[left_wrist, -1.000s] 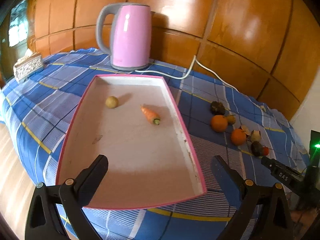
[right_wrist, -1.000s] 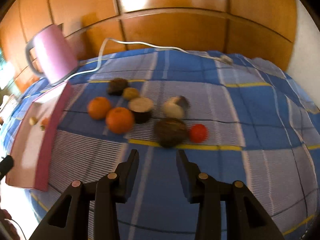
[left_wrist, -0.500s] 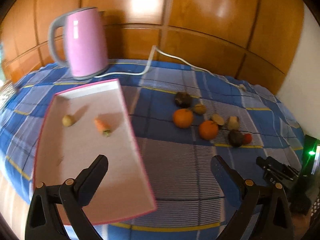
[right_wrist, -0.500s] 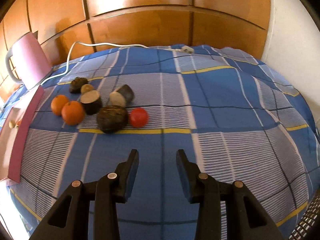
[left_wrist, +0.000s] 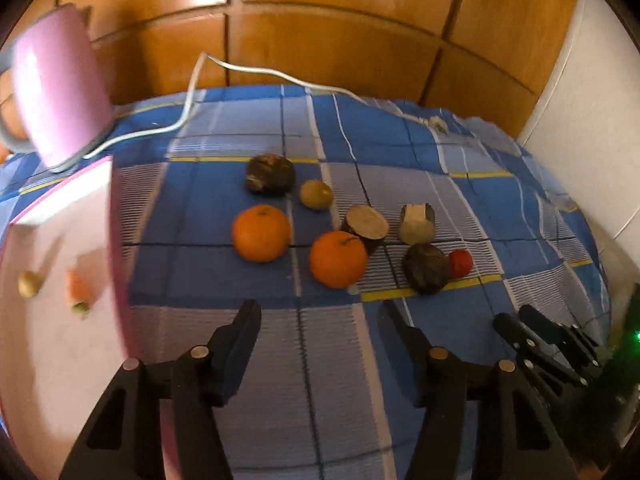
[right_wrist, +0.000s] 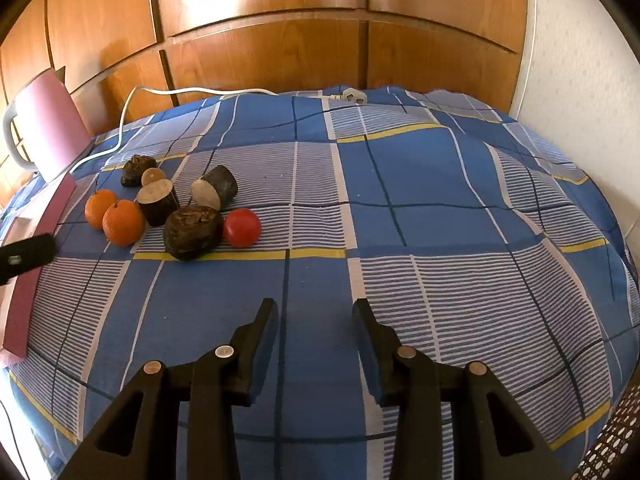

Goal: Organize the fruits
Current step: 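Reach the left gripper to an orange and grasp it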

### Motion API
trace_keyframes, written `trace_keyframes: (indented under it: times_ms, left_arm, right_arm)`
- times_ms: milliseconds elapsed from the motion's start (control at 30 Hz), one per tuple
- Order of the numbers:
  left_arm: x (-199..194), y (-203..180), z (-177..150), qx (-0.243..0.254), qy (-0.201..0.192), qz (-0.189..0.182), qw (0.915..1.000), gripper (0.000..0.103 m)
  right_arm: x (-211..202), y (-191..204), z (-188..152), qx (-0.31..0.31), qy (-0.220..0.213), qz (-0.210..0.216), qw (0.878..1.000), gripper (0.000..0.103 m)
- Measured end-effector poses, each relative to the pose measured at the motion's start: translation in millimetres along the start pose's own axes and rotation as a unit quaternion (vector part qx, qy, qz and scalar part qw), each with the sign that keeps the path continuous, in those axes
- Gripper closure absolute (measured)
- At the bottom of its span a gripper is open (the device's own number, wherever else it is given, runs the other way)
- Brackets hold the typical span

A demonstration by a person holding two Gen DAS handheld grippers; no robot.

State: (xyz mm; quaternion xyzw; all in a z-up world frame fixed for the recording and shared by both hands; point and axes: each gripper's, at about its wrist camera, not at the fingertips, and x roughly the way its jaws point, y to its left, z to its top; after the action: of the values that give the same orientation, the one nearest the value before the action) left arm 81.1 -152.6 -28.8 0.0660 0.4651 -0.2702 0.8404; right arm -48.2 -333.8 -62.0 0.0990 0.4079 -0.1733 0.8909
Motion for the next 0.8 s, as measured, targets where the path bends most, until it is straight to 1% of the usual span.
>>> trace_keyframes:
  times_ms: [133,300,333,367,400,433,533,667,700,800]
  left_arm:
    - [22,-11,10,0.011,0.010,0.009,0.9998,0.042]
    - [40,-10,19,0.009,0.016,0.020,0.9996,0.042]
    - [44,-8,19,0.007,0.019,0.019,0.9996,0.047]
    - [47,-7,20,0.004,0.021,0.006,0.9997,0.055]
    - [48,-7,19,0.003,0.019,0.001,0.9998,0.057]
    - [46,-8,17,0.004,0.012,0.001,0.9999,0.064]
    - [38,-12,10,-0.002,0.005,-0.012,0.9999,0.064]
    - [22,-11,-11,-0.009,0.001,-0.029,0.9995,0.064]
    - [16,-9,-17,-0.013,0.000,-0.035,0.9993,0.064]
    - [3,-4,-29,-0.026,-0.005,-0.043,0.9987,0.064]
  right_arm:
    - [1,-3,1,0.000,0.000,0.001,1.000,0.064]
    - [2,-5,1,-0.003,-0.003,0.003,1.000,0.063]
    - [2,-6,1,-0.003,-0.004,0.004,1.000,0.062]
    - [2,-6,1,-0.002,-0.005,0.005,1.000,0.062]
    - [2,-6,0,-0.002,-0.006,0.005,1.000,0.061]
    - [2,-5,0,-0.002,-0.007,0.005,1.000,0.061]
    - [3,-4,0,-0.004,-0.009,0.005,1.000,0.061]
    - [3,-5,0,-0.002,-0.010,0.006,1.000,0.060]
    - [3,-5,0,-0.001,-0.011,0.006,1.000,0.059]
    - [3,-4,-1,-0.004,-0.013,0.012,1.000,0.049]
